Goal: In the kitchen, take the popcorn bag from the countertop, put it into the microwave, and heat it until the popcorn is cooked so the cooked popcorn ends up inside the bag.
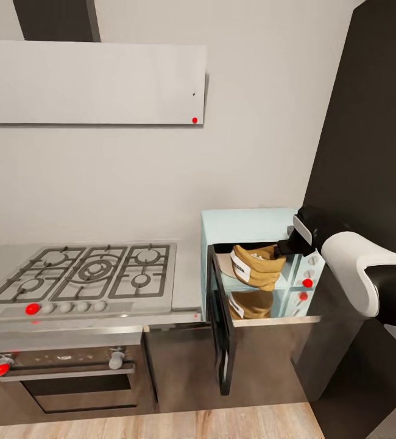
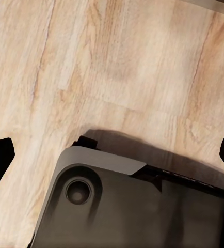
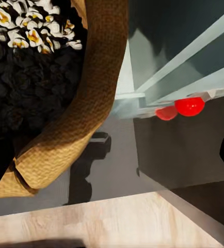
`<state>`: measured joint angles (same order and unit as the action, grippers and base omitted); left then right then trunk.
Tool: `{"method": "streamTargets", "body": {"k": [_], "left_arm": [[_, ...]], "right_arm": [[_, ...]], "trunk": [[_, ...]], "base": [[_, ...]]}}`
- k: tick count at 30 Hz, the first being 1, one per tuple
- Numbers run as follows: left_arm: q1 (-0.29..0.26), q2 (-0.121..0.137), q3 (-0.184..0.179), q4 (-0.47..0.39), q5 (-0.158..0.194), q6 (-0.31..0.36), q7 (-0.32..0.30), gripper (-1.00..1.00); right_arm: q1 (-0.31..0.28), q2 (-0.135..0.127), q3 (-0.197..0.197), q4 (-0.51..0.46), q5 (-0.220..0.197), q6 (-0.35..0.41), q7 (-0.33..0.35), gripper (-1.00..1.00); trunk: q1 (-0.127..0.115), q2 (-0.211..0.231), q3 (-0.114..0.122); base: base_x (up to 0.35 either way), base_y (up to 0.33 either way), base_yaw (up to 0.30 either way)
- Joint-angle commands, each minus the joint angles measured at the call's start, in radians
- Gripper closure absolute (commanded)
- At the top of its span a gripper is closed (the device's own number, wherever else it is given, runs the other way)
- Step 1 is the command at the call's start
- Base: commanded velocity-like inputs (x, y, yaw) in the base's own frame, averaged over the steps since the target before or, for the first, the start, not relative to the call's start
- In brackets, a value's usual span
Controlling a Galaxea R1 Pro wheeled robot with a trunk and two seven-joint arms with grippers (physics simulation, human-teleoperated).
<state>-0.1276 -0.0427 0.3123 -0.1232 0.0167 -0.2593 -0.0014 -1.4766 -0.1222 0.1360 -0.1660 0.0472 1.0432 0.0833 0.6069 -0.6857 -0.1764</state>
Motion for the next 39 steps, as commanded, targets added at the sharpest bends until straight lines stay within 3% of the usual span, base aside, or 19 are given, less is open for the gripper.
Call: {"method": "streamTargets", "body": {"k": [1, 29, 32, 35, 39], "left_arm": [[-0.001, 0.0, 0.002, 0.0, 0.002, -0.003, 0.0, -1.0], [0.0, 0.0, 0.002, 0.0, 0.002, -0.003, 0.0, -1.0], [0.0, 0.0, 0.002, 0.0, 0.002, -0.003, 0.0, -1.0], [0.0, 0.0, 0.001, 0.0, 0.0, -0.003, 0.0, -1.0], [0.0, 0.0, 0.001, -0.001, 0.0, -0.003, 0.0, -1.0]], "right_arm": [[-0.001, -0.001, 0.007, -0.001, 0.005, 0.004, 0.009, -1.0], [0.004, -0.005, 0.009, -0.004, 0.004, 0.004, 0.015, -1.0], [0.01, -0.008, 0.012, -0.005, 0.004, 0.004, 0.064, -1.0], [0.03, -0.024, 0.015, -0.006, 0.007, 0.004, 0.172, -1.0], [0.049, -0.04, 0.016, -0.002, 0.01, -0.016, 0.225, -1.0]], "trunk": [[0.0, -0.001, -0.002], [0.0, -0.001, -0.002], [0.0, -0.001, -0.002], [0.0, -0.001, -0.002], [0.0, -0.001, -0.002]], "base": [[-0.004, 0.0, 0.0], [-0.088, 0.0, 0.0], [0.0, 0.0, 0.0], [0.0, 0.0, 0.0], [0.0, 0.0, 0.0]]}}
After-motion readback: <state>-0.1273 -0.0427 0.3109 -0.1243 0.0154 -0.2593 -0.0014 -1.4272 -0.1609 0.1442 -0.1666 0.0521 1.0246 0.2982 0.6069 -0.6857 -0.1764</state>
